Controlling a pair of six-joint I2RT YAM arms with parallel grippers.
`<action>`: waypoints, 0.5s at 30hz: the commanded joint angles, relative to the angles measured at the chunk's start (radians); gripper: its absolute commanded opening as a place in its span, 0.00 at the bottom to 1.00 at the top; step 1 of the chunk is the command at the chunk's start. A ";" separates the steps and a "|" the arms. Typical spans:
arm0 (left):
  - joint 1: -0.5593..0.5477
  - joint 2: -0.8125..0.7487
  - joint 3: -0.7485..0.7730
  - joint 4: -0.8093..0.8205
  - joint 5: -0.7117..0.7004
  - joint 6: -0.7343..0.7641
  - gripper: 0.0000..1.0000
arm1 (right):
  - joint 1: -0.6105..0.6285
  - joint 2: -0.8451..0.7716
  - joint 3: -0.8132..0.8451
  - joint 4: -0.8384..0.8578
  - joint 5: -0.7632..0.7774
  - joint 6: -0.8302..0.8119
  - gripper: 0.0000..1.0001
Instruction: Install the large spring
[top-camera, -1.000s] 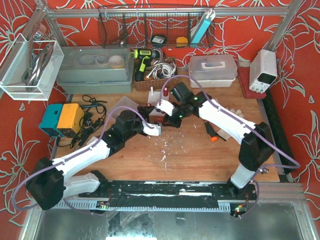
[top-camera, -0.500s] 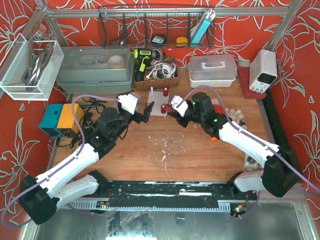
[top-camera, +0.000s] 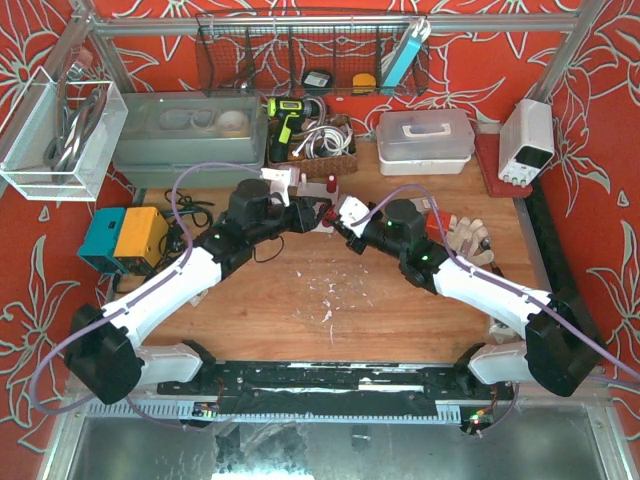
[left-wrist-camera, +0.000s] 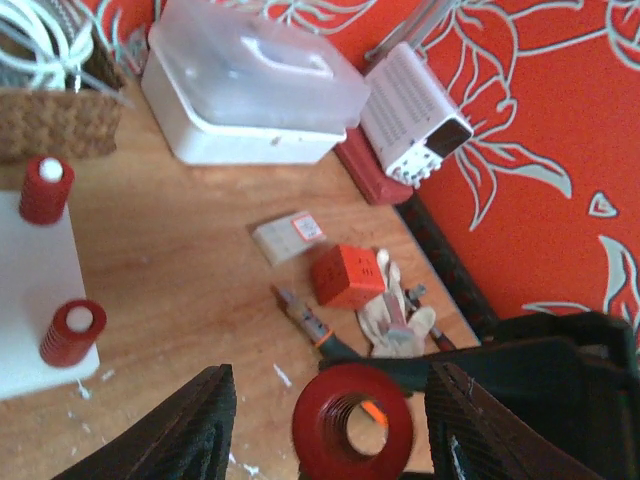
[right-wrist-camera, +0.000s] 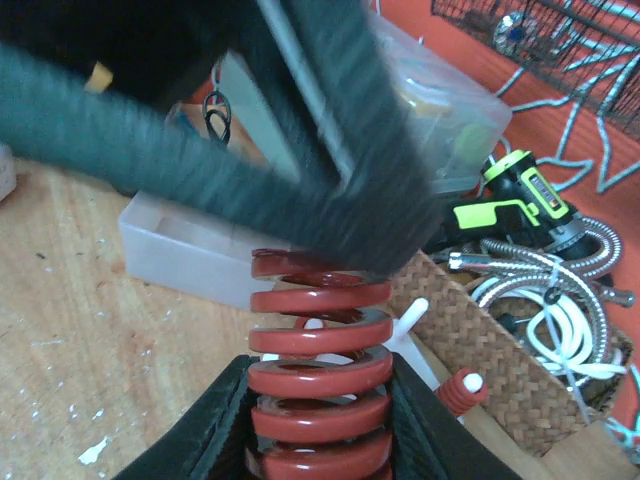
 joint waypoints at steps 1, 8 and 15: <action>0.002 0.016 0.041 -0.078 0.069 -0.059 0.55 | 0.009 -0.019 -0.023 0.133 0.035 0.021 0.00; 0.002 0.031 0.037 -0.055 0.150 -0.094 0.55 | 0.014 -0.014 -0.031 0.137 0.036 0.007 0.00; 0.002 0.047 0.041 -0.041 0.155 -0.131 0.48 | 0.018 -0.018 -0.036 0.147 0.027 0.005 0.00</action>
